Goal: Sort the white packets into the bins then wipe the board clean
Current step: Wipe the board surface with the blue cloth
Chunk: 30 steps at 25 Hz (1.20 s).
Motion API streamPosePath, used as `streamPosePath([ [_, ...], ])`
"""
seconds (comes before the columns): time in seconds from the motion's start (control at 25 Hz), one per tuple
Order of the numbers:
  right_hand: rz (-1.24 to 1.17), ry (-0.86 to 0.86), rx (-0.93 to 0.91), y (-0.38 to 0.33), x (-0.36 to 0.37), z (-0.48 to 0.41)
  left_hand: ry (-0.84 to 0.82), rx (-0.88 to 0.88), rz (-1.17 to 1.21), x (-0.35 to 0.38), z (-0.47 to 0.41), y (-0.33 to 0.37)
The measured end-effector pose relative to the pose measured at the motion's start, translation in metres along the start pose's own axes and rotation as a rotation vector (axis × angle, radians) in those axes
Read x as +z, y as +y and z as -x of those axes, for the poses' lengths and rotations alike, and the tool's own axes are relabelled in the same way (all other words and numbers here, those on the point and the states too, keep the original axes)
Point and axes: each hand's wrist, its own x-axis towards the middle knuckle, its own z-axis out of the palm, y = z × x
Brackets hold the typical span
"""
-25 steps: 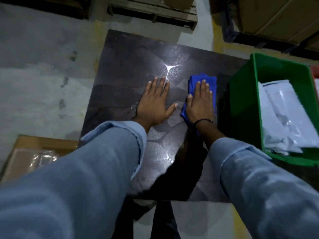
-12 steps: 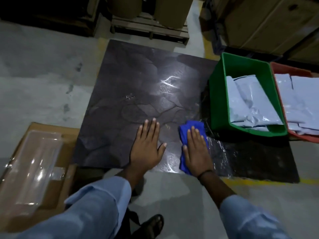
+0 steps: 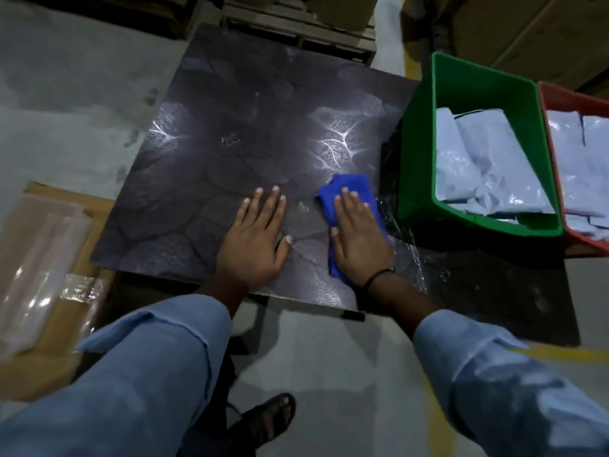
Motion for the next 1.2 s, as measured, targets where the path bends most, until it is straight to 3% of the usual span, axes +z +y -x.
streamPosePath([
  [0.08,0.049,-0.088,-0.254,-0.001,0.004,0.008,0.010,0.010,-0.003,0.001,0.002,0.001],
  [0.12,0.043,-0.070,-0.288,0.001,0.002,0.007,0.017,0.011,-0.004,0.001,0.000,0.001],
  [0.2,0.018,-0.017,-0.143,0.006,-0.006,0.006,0.020,0.004,-0.001,0.002,0.000,0.001],
  [0.32,0.047,-0.109,-0.252,0.004,-0.003,0.018,0.039,-0.004,-0.003,0.002,0.000,0.002],
  [0.44,-0.007,-0.077,-0.039,-0.002,-0.009,0.018,0.028,0.000,0.007,0.002,0.002,-0.002],
  [0.56,0.084,-0.186,-0.294,0.025,-0.018,0.038,0.033,0.014,0.010,0.002,0.000,0.001],
  [0.68,0.086,-0.136,-0.036,0.023,-0.021,0.060,0.045,0.009,0.023,0.003,0.001,-0.001],
  [1.04,0.093,-0.147,0.204,-0.008,-0.025,0.121,-0.103,-0.042,-0.021,-0.012,0.002,0.013],
  [1.12,0.089,-0.118,0.331,0.009,-0.027,0.150,-0.160,-0.109,-0.029,-0.017,-0.005,0.038],
  [1.2,0.072,-0.084,0.516,0.044,-0.035,0.172,-0.167,-0.052,0.024,-0.017,-0.016,0.087],
])
